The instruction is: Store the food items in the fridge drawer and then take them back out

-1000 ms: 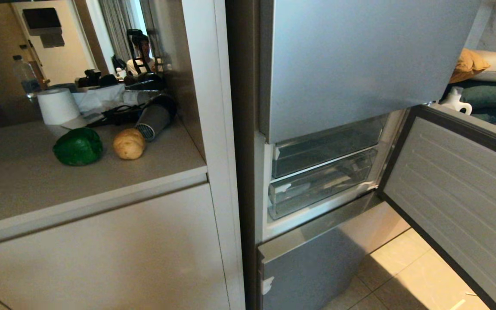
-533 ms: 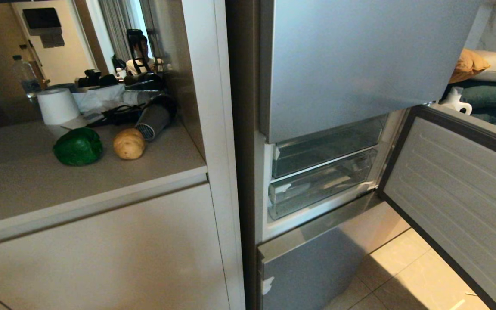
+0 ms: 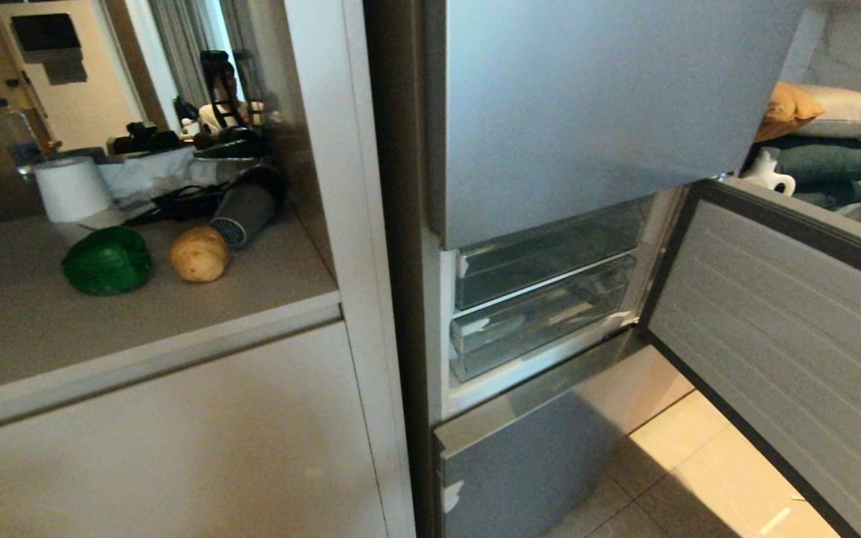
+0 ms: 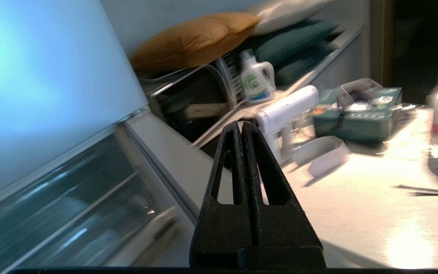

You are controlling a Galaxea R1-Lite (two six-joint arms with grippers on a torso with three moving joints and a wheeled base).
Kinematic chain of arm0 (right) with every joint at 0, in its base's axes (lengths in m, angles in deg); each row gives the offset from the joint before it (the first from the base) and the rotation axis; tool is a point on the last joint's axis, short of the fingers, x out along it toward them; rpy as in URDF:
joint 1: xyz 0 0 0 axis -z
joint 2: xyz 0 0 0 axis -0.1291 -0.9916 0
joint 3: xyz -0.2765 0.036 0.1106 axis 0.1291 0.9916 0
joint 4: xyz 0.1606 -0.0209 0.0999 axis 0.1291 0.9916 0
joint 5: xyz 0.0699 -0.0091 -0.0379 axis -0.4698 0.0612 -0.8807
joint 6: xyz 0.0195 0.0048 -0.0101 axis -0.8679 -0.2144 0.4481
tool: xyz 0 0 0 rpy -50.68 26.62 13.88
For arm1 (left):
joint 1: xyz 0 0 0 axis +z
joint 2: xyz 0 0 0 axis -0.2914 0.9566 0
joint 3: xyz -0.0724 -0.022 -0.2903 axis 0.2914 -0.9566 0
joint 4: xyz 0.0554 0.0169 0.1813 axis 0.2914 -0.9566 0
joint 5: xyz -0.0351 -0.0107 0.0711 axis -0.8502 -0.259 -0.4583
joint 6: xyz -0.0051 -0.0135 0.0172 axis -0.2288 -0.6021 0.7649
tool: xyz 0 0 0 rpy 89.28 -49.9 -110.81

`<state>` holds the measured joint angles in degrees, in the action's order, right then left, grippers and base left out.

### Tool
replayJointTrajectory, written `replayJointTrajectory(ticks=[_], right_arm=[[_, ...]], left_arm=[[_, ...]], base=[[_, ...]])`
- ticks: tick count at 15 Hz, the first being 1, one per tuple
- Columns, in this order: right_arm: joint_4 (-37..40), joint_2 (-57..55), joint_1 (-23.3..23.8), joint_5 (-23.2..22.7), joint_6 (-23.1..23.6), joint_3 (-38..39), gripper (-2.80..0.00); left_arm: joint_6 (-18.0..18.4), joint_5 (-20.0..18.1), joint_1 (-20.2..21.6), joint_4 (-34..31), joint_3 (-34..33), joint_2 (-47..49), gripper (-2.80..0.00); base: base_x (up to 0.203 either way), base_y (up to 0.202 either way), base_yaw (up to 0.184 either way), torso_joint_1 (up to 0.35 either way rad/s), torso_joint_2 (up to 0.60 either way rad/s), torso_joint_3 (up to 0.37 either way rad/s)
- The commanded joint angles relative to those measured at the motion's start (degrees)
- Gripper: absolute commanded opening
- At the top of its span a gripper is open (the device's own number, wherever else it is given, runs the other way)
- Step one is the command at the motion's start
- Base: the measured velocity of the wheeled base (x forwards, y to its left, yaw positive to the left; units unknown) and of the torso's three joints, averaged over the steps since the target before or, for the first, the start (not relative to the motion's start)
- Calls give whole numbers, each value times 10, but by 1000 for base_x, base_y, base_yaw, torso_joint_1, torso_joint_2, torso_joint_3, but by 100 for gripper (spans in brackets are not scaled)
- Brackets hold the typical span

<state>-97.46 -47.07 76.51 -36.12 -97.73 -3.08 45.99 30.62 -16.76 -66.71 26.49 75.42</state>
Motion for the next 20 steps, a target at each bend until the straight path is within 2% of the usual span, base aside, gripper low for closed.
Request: replayJointTrajectory(ticks=[1, 7, 12, 16, 17, 19, 20], right_arm=[[-4, 6, 0, -3, 0, 6, -280], [-4, 8, 1, 9, 22, 36, -280], [-4, -6, 1, 14, 30, 72, -280], [-4, -95, 0, 11, 41, 76, -280], [-5, -119, 0, 4, 43, 75, -280], [-4, -150, -3, -45, 41, 79, -280], [-3, -160, -14, -53, 38, 80, -280]], left_arm=[[0, 0, 0, 0, -6, 1, -280], [0, 0, 0, 0, -6, 1, -280], [0, 0, 0, 0, -6, 1, -280], [0, 0, 0, 0, -6, 1, -280], [0, 0, 0, 0, -6, 1, -280], [0, 0, 0, 0, -6, 1, -280], [0, 0, 0, 0, -6, 1, -280]], base=[[4, 11, -143, 47, -67, -71], [-1, 5, -152, 60, -147, -74], [0, 0, 0, 0, 0, 0], [0, 0, 0, 0, 0, 0], [0, 0, 0, 0, 0, 0], [0, 0, 0, 0, 0, 0], [0, 0, 0, 0, 0, 0]])
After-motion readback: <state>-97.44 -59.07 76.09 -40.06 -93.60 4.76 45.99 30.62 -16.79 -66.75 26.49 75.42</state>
